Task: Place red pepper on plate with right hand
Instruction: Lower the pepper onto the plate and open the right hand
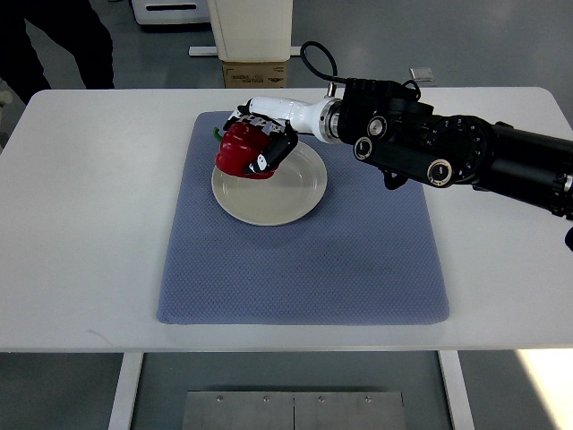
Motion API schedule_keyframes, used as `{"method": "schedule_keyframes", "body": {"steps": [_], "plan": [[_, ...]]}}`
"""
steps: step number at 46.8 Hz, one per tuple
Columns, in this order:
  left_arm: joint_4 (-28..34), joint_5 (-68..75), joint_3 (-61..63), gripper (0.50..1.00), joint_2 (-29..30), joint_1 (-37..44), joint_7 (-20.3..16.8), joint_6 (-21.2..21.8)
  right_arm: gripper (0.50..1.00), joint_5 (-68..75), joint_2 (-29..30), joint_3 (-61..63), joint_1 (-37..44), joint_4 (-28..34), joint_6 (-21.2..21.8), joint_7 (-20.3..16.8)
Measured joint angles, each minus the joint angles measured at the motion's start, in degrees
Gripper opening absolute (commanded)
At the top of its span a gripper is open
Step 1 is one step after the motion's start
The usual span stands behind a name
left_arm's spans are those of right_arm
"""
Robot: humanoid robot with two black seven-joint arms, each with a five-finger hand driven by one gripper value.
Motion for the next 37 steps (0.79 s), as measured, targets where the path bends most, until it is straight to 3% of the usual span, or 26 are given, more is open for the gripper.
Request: {"method": "schedule_keyframes", "body": {"steps": [37], "plan": [[0.0,0.0,0.0,1.0,0.0,0.0,0.0,0.0,0.508,0.1,0.0,1.6,-6.6,-2.2,-0.8,-1.6]]}}
